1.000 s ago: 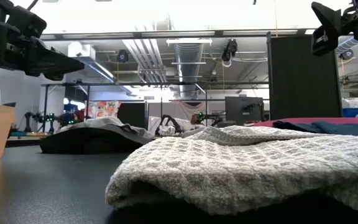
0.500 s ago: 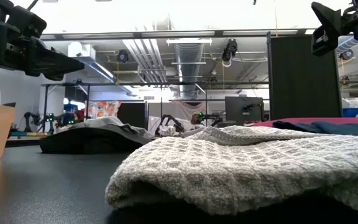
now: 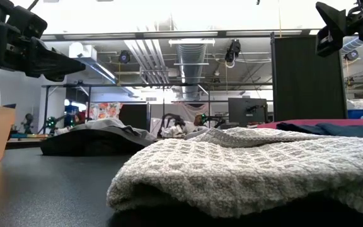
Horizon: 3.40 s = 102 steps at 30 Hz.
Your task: Sort towels by color in basket
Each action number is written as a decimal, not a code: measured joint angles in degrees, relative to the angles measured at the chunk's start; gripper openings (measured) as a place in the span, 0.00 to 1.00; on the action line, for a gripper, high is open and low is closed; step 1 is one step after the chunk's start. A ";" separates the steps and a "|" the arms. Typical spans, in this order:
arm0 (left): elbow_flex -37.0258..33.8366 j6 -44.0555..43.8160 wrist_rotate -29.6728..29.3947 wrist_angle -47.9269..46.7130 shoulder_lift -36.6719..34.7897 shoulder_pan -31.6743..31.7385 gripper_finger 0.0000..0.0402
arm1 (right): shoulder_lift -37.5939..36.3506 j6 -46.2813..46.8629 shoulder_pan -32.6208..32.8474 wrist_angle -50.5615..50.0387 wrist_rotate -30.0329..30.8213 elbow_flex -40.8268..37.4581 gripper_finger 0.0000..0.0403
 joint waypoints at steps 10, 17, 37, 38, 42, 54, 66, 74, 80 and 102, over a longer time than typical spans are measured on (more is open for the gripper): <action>-0.01 0.00 -0.01 0.01 0.00 0.01 0.20 | -0.01 -0.02 0.00 0.00 0.02 0.01 0.49; 0.00 0.00 0.00 -0.01 0.02 0.01 0.20 | -0.02 -0.01 -0.01 -0.02 0.02 0.02 0.49; 0.00 -16.81 0.00 20.63 0.00 0.01 0.20 | 0.00 -0.02 -0.02 0.02 0.02 0.00 0.49; 0.00 -16.83 0.00 22.07 0.01 0.02 0.20 | -0.02 0.05 -0.02 0.02 0.00 0.02 0.49; 0.00 -16.90 -0.01 25.46 0.02 0.01 0.20 | -0.02 3.10 0.00 0.49 0.49 0.01 0.49; 0.00 -23.56 -16.06 29.07 6.77 0.00 0.20 | -0.01 6.69 0.04 -3.46 4.24 0.01 0.49; 15.62 -30.69 -11.30 11.49 27.95 -0.15 0.20 | 0.05 10.45 0.04 -4.30 10.84 0.02 0.49; 32.08 -36.90 -8.33 -21.34 39.09 -3.48 0.20 | 2.96 15.84 0.04 -4.30 13.55 0.02 0.49; 36.92 -39.12 -8.42 -30.57 46.09 -5.66 0.21 | 3.89 20.52 0.04 -4.39 13.57 0.00 0.49; 59.34 -45.76 -14.46 -55.83 75.50 -3.76 0.56 | 4.09 22.69 0.02 -1.83 12.92 0.03 0.49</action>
